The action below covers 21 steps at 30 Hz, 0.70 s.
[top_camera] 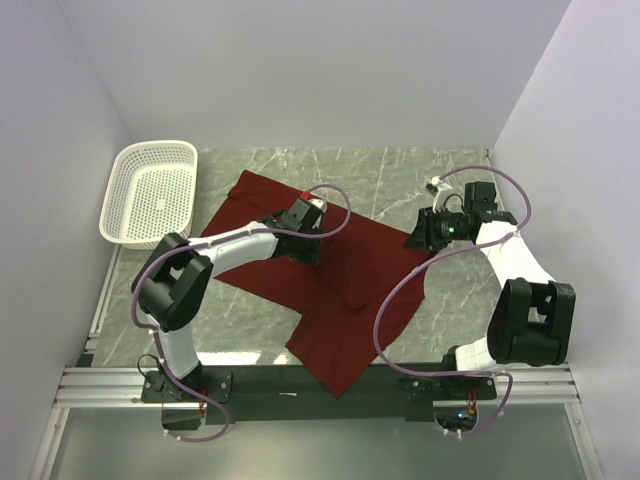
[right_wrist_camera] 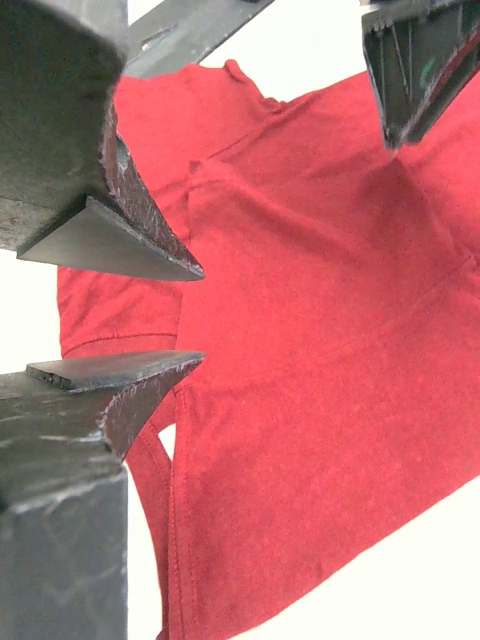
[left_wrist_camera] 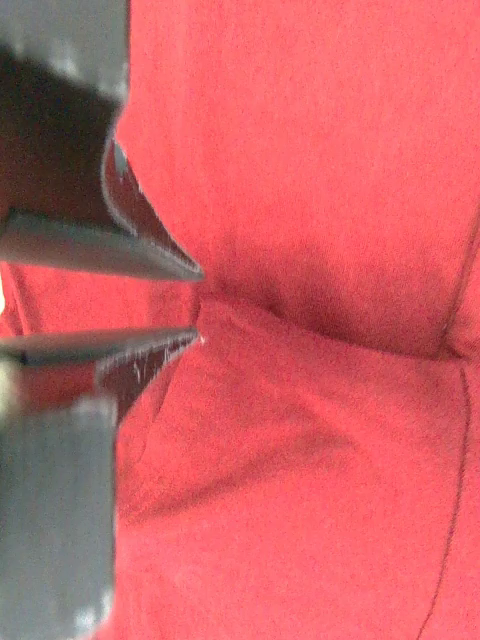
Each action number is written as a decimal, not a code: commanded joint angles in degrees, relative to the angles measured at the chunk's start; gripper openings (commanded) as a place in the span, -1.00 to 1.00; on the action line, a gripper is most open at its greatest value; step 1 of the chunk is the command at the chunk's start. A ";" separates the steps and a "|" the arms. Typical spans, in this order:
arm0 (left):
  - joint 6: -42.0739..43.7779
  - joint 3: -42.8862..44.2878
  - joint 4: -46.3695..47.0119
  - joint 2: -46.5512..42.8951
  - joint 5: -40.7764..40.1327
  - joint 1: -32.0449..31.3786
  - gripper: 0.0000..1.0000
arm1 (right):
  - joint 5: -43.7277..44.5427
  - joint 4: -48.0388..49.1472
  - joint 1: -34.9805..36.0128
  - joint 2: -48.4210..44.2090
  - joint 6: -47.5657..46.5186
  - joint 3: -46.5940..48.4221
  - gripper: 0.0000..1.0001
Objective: Fold and stack the t-shirts
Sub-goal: Fold the tshirt
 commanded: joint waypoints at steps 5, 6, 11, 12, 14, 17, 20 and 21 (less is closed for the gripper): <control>3.13 -1.94 2.77 -12.21 -10.97 1.24 0.30 | 8.39 5.47 -0.83 -3.42 3.14 -1.07 -0.06; 5.05 -3.43 4.43 -16.49 -13.68 1.42 0.44 | 10.23 6.18 -0.84 -3.59 4.62 -1.42 0.03; 11.82 -12.83 13.56 -32.15 -26.08 2.03 0.99 | 20.07 8.47 -0.84 -3.95 7.36 -1.42 0.18; 13.58 -14.24 14.37 -34.53 -26.10 3.60 0.99 | 21.75 8.56 -0.75 -3.77 8.23 -1.59 0.20; 14.64 -17.06 13.68 -40.51 -22.95 6.07 0.99 | 26.74 8.56 -0.92 -2.72 9.12 -1.33 0.23; 16.05 -18.38 10.53 -45.79 -19.60 9.85 0.99 | 29.93 7.94 -2.06 -0.09 11.66 -0.72 0.25; 18.07 -19.52 6.48 -49.66 -20.12 10.56 0.99 | 29.76 7.85 -3.64 2.38 12.90 -0.98 0.25; 18.34 -20.75 5.51 -50.62 -20.47 10.56 0.99 | 29.41 7.85 -3.82 3.08 12.90 -0.98 0.25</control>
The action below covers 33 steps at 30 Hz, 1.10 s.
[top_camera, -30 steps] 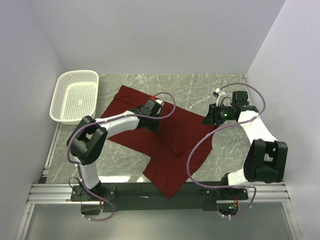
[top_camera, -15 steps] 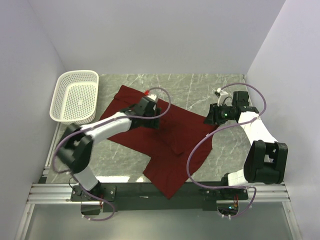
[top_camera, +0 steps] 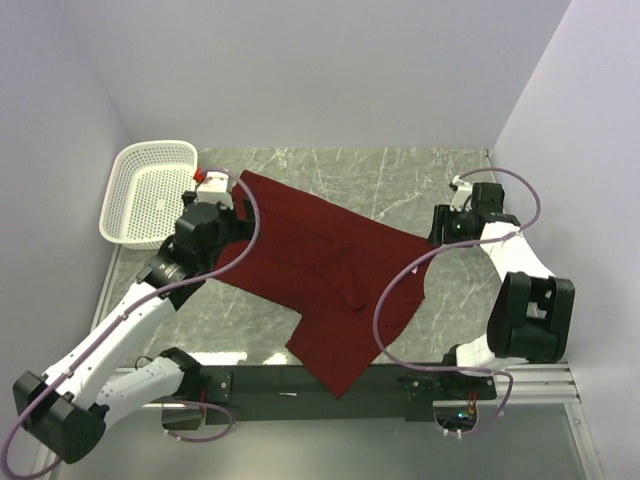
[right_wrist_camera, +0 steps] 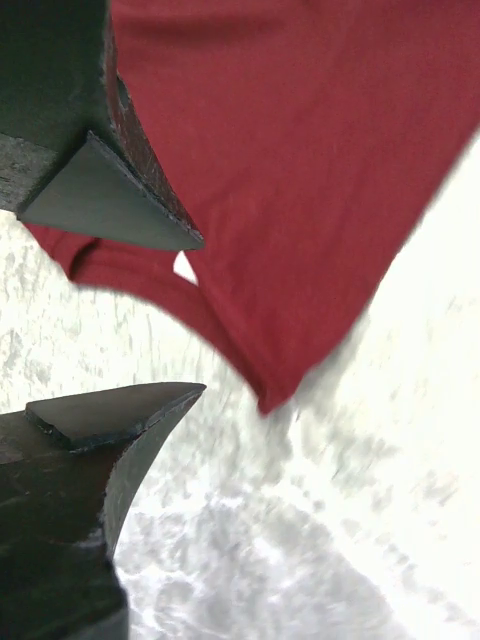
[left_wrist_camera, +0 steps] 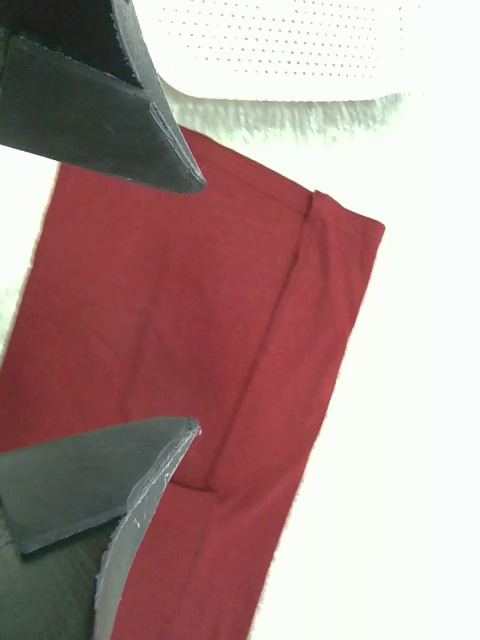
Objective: Fold and stack the t-shirts
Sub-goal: Fold the tshirt
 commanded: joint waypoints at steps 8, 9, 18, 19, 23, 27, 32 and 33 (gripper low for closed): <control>3.26 -8.82 -1.26 -7.41 -1.57 0.07 0.99 | -1.14 -0.13 -3.35 12.40 4.52 4.87 0.25; 3.17 -8.81 -1.26 -7.15 -1.48 0.07 0.99 | -1.67 -0.39 -3.53 13.19 4.52 5.40 0.25; 3.35 -9.08 -1.00 -6.88 -1.39 0.33 0.99 | -5.71 -0.48 -3.70 20.31 5.66 9.18 0.24; 3.35 -9.25 -0.91 -6.79 -1.22 0.25 0.99 | -6.06 -0.57 -3.79 20.75 5.75 9.27 0.23; 3.17 -9.17 -1.09 -6.53 -1.31 0.33 0.99 | -5.28 -0.92 -3.88 22.07 6.10 9.54 0.13; 2.99 -8.99 -0.91 -5.83 -0.61 0.42 0.99 | -4.22 -1.80 -4.93 22.86 5.58 9.45 -0.16; 2.82 -8.64 -1.35 -4.68 -0.08 0.42 0.99 | -3.70 -2.07 -6.34 23.65 4.79 10.85 -0.61; 2.82 -8.55 -1.26 -4.60 -0.16 0.42 0.99 | -3.43 -2.06 -6.60 23.74 4.35 11.38 -0.74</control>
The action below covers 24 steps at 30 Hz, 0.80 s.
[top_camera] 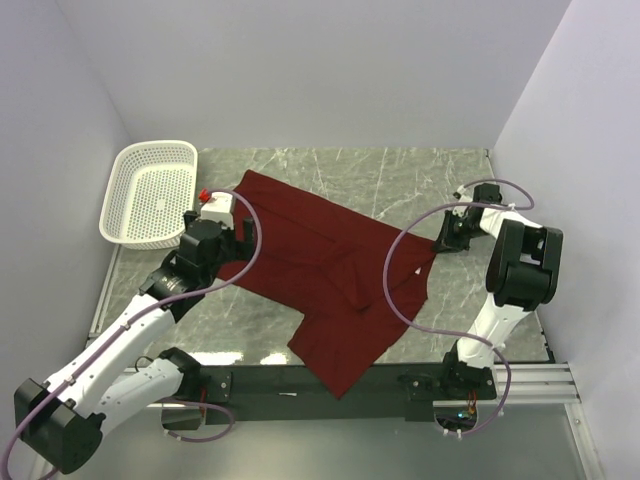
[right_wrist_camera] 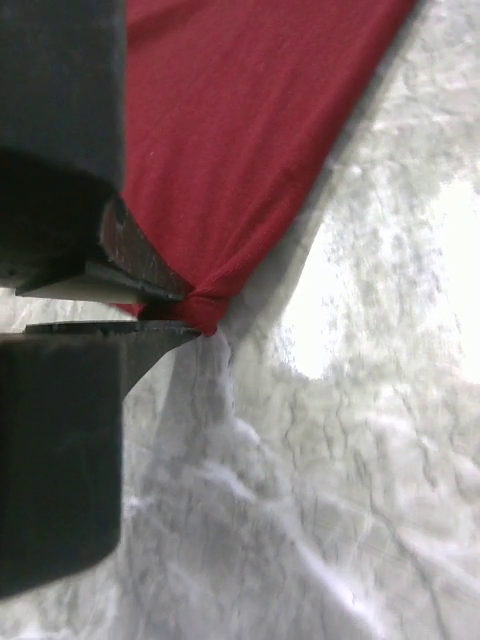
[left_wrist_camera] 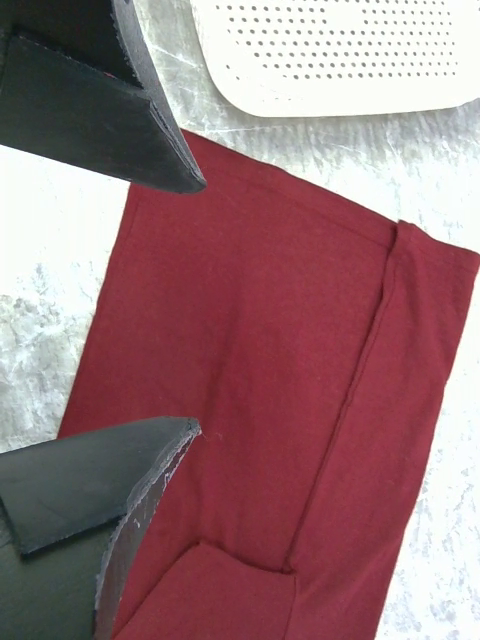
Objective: Fold and stack the t-shirts
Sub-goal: Fold the tshirt
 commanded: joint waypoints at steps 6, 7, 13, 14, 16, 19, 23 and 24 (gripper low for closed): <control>0.65 0.34 1.93 1.00 0.40 0.29 0.99 | 6.95 -1.76 -1.05 5.34 -3.07 12.14 -1.00; 0.74 0.34 2.02 1.18 0.40 0.29 0.99 | 8.00 -2.20 -1.05 6.58 -3.51 16.33 -1.00; 1.27 1.13 2.46 4.25 1.28 0.38 0.99 | 13.54 -8.42 -0.44 19.67 -4.92 38.55 -1.00; 1.36 1.40 2.63 4.78 1.37 0.47 0.99 | 13.98 -9.23 0.00 21.25 -4.66 41.57 -0.95; 1.45 1.84 3.34 6.36 1.72 0.55 0.99 | 16.34 -11.07 0.35 25.48 -4.13 49.80 -0.82; 1.36 2.89 4.82 9.08 2.42 0.82 0.99 | 19.68 -12.83 0.44 29.96 -3.08 59.13 -0.37; 0.04 7.00 5.80 14.35 5.05 2.57 0.99 | 22.51 -11.88 0.62 29.63 -3.42 61.82 0.42; -0.40 7.98 5.97 16.97 5.84 3.10 0.99 | 22.95 -9.61 0.70 26.66 -3.77 60.59 0.58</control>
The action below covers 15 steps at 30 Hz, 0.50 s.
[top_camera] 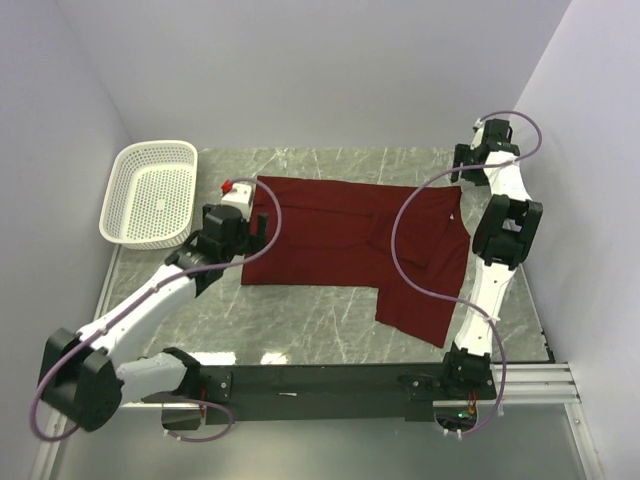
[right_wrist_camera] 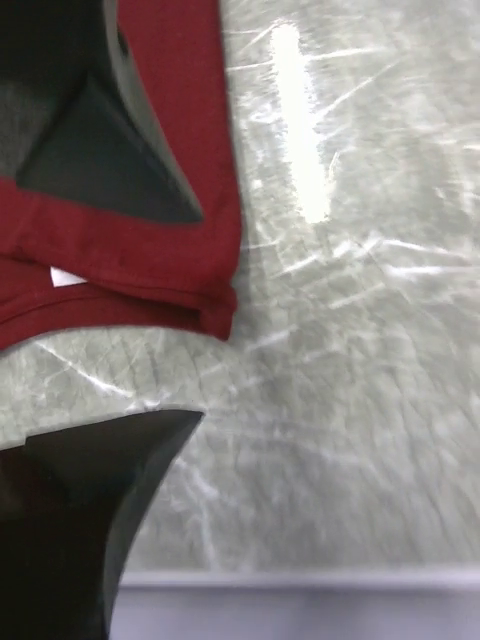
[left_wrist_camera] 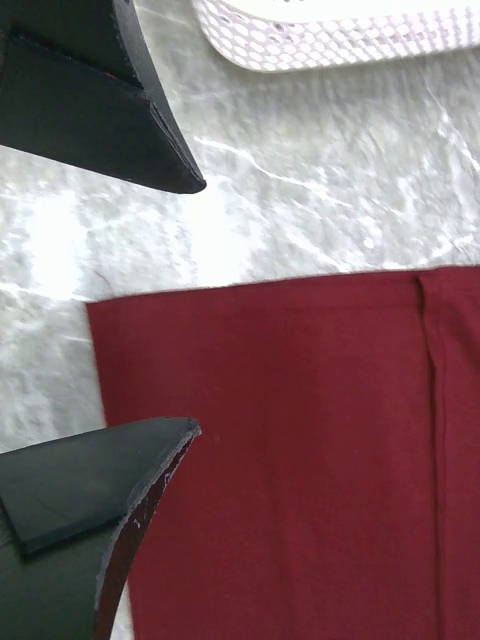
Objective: Fold and stack the t-shirts
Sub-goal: Fold the tshirt
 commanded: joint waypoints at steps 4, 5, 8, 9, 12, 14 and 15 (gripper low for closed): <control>-3.44 11.64 5.10 11.82 8.10 5.15 0.99 | 5.08 5.60 0.81 -13.11 -1.71 -8.18 0.67; -4.06 14.61 5.19 13.84 9.50 6.72 0.99 | 2.90 5.95 0.82 -14.69 -1.71 -9.78 0.67; -5.91 21.55 4.15 23.07 14.25 10.15 0.90 | -5.70 4.47 1.78 -21.72 -5.28 -17.50 0.68; -6.35 23.41 3.53 28.05 16.78 11.12 0.87 | -14.87 3.25 2.13 -26.18 -7.14 -20.14 0.68; -7.67 30.36 1.86 37.46 19.26 14.90 0.75 | -26.60 3.23 5.20 -36.98 -12.60 -33.22 0.68; -8.54 34.48 1.42 41.27 21.28 17.18 0.72 | -29.98 4.19 8.09 -42.63 -14.01 -43.16 0.68; -8.90 35.72 0.81 44.68 21.99 17.89 0.69 | -31.30 4.55 9.15 -47.88 -14.27 -46.06 0.69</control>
